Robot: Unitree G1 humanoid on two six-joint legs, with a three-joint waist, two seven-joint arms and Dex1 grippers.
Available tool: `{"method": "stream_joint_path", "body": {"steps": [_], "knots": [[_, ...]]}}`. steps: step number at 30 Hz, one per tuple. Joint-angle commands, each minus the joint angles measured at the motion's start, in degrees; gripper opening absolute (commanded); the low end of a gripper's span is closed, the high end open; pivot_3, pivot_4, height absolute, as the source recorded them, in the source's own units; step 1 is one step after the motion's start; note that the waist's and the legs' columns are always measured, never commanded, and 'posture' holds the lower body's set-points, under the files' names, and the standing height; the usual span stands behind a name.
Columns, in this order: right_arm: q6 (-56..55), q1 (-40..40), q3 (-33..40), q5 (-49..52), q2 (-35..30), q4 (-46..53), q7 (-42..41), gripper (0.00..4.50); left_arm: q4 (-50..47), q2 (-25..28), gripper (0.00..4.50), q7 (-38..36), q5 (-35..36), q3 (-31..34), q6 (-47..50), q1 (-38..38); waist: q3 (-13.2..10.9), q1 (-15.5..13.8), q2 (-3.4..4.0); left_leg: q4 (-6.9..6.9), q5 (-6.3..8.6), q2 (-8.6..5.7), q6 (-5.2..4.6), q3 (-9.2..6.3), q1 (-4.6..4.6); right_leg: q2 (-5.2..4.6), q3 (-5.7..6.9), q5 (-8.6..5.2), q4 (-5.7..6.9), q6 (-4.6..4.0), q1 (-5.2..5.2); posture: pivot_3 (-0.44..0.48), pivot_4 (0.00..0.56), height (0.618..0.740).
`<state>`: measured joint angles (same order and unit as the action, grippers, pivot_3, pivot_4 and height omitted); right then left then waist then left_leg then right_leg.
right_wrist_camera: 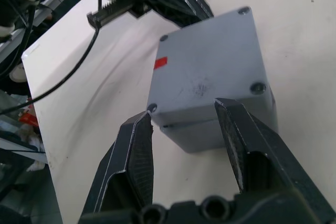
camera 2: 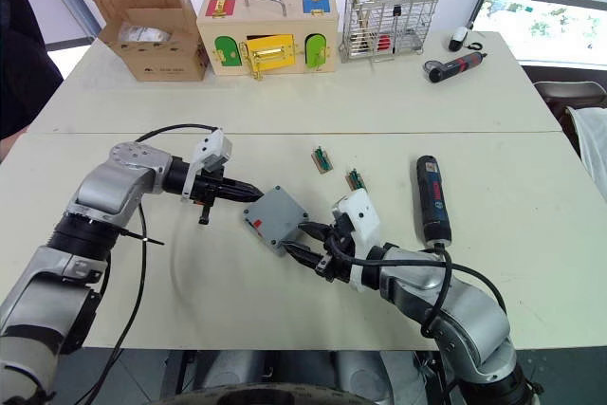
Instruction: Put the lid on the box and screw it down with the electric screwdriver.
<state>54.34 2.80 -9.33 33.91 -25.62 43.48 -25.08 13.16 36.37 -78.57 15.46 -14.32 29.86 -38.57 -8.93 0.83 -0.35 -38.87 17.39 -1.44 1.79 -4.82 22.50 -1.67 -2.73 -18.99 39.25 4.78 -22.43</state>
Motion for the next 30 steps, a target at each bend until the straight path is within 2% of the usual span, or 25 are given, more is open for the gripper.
{"method": "stream_joint_path", "body": {"steps": [1,11,30], "knots": [[-1.4,0.9,-1.1,0.1,0.9,-0.4,0.0,2.02,-3.1,0.1,0.0,-0.5,0.5,0.0,0.0,0.4,0.0,0.0,0.0,0.0,0.0,0.0,0.0,0.0,0.0,0.0,0.0,0.0,0.0,0.0,0.0,0.0,0.15,0.74],[-3.3,0.9,-1.4,-0.8,0.8,-1.4,0.0,2.02,-2.0,0.8,0.0,-0.5,-0.2,0.5,-0.7,0.6,0.0,0.0,0.0,0.0,0.0,0.0,0.0,0.01,0.0,-0.01,0.0,0.0,-0.01,0.0,0.0,0.0,0.15,0.74],[-1.9,0.3,-0.5,1.0,-0.3,0.9,0.1,2.02,-4.9,-1.4,0.0,2.2,-0.4,0.0,-1.0,1.7,0.0,-0.1,0.0,0.01,0.0,0.0,0.0,0.01,0.0,-0.02,0.0,0.0,-0.02,0.0,0.01,0.0,0.15,0.74]]}}
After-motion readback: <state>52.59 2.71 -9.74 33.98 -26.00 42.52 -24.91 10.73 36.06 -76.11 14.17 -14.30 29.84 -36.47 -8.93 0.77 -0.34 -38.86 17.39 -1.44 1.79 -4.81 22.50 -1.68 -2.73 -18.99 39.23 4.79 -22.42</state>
